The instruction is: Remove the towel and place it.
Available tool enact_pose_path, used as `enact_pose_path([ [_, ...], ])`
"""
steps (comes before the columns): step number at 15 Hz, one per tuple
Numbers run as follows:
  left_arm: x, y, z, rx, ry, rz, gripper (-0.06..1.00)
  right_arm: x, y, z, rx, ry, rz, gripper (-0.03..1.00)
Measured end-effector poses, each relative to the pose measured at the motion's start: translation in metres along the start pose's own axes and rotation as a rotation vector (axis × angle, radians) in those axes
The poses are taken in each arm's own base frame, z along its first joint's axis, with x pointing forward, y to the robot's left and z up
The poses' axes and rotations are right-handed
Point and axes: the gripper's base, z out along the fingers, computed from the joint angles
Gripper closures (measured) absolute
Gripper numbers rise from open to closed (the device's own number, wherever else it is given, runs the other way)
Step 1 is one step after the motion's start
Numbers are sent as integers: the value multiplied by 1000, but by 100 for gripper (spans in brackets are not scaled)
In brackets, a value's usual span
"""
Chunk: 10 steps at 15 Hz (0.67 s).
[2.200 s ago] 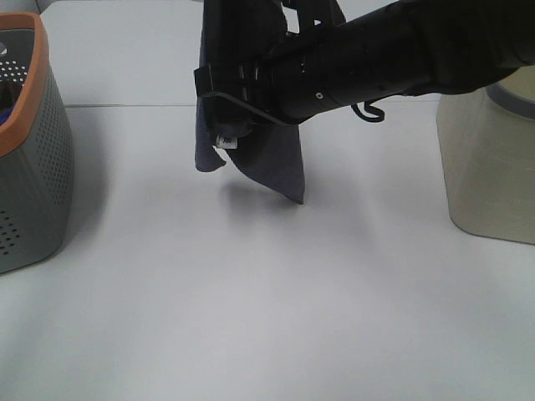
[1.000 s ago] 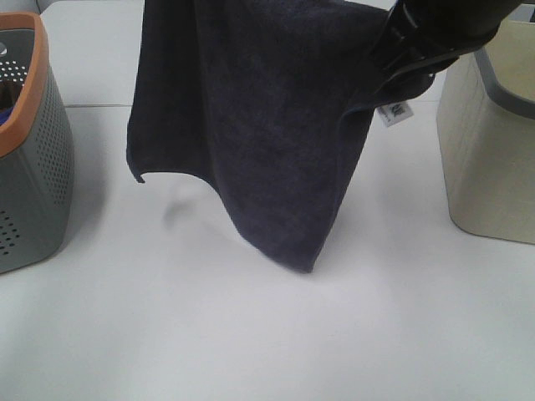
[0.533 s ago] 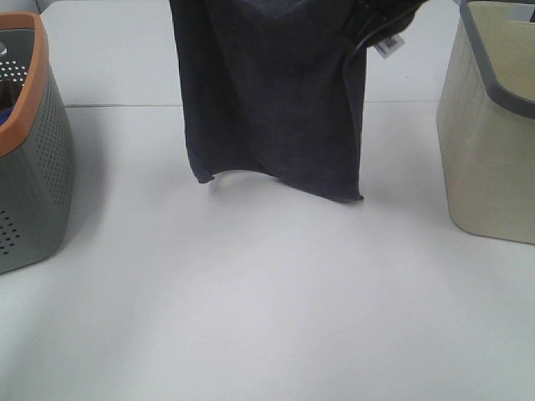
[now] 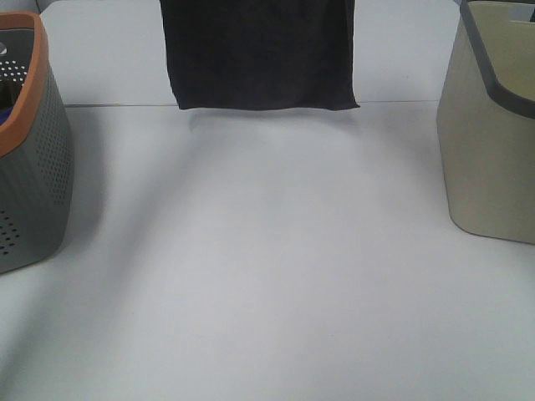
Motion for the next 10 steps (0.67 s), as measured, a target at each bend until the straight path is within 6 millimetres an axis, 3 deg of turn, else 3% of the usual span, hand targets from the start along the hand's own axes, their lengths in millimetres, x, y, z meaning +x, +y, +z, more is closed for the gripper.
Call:
enact_pose_path([
  [3, 3, -3, 10, -32, -67, 7, 94, 13, 3, 18, -3, 3, -2, 94],
  [7, 23, -17, 32, -40, -84, 30, 94, 21, -5, 29, 26, -47, -18, 94],
  [10, 28, -20, 36, -34, -71, 39, 94, 39, -14, 42, 45, -39, -7, 94],
])
